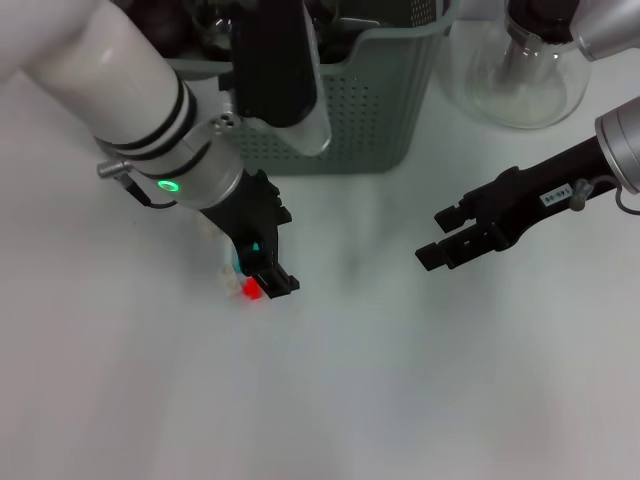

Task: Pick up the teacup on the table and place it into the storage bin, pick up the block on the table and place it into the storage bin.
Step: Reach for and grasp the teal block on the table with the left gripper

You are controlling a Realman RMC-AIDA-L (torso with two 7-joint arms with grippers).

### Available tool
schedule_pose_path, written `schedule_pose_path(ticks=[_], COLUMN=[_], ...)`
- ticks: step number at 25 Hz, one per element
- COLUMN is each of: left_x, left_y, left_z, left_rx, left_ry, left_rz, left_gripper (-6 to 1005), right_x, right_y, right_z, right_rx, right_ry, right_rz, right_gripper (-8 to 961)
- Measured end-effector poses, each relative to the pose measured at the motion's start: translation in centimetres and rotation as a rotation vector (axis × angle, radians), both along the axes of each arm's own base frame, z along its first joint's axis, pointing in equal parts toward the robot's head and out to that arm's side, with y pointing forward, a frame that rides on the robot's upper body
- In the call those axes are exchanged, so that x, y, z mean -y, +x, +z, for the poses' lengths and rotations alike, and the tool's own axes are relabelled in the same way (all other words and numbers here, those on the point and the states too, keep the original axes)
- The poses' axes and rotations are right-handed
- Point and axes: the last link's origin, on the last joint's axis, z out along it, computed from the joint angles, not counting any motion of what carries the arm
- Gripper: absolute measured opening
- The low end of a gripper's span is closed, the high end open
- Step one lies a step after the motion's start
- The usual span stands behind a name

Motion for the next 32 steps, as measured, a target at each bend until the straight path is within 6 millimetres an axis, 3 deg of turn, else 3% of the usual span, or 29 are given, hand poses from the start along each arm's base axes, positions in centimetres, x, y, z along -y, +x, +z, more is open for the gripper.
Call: schedule_pose_path(ticks=[18,24,32], left_x=[-1.2,-1.4,-1.2], left_y=[-1.9,-2.5,-3.0], left_z=[-1.5,-1.5,-1.8], left_rx=[-0.052,-0.074,-0.08], left_ry=[0.038,0.039,0.031], left_rz=[-0.005,-0.006,-0.005], left_gripper=[856,726,636], right_x=[-0.2,-0.2,-0.2], right_y=[0.2,0.2,0.2], right_z=[-0.2,-0.2,-0.2], right_rx=[0.001,0.002,0.003], right_ry=[0.016,0.017,0.018], right_rz=[-0.004,-0.004,-0.004], right_gripper=[776,777,778])
